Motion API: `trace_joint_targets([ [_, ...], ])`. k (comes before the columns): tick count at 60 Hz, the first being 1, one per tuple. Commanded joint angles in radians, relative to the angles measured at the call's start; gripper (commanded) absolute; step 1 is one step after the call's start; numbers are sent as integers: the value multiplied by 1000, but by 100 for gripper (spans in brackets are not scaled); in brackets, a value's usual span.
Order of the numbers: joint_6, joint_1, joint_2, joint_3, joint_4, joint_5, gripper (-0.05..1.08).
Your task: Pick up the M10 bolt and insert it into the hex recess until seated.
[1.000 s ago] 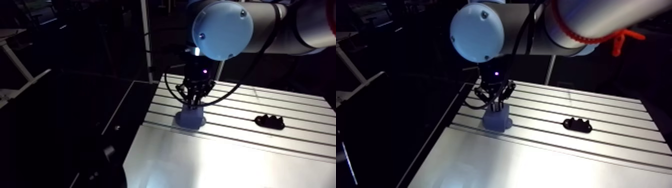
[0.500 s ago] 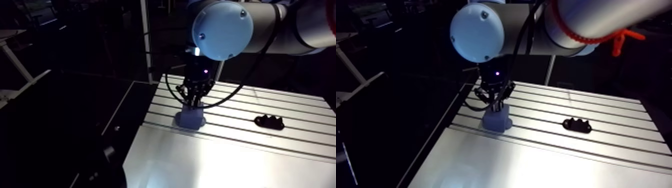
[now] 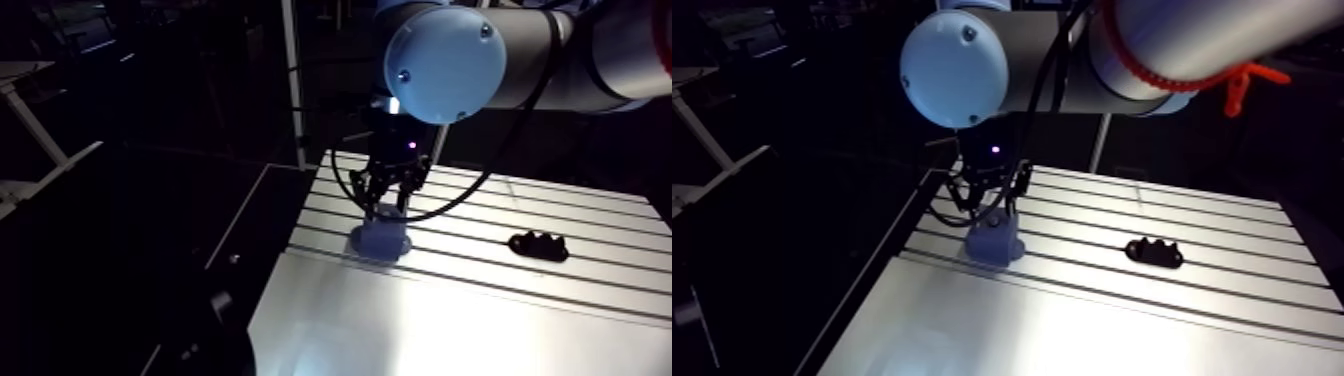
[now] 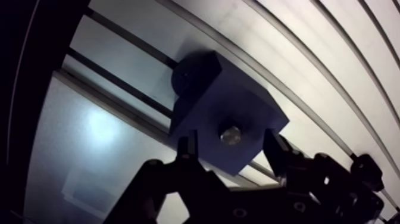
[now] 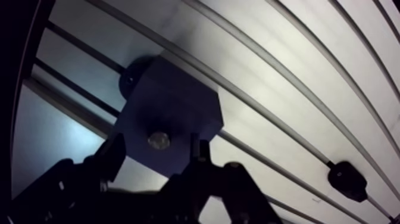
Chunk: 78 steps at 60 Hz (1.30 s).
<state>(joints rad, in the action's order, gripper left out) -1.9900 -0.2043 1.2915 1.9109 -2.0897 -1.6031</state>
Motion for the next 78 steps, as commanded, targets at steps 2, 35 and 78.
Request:
trace_joint_targets([
  [2,-7,0,16,-9,-2,13,1],
  [35,443,8,30,-43,112,5,35],
  [78,503,25,30,-39,73,12,108],
])
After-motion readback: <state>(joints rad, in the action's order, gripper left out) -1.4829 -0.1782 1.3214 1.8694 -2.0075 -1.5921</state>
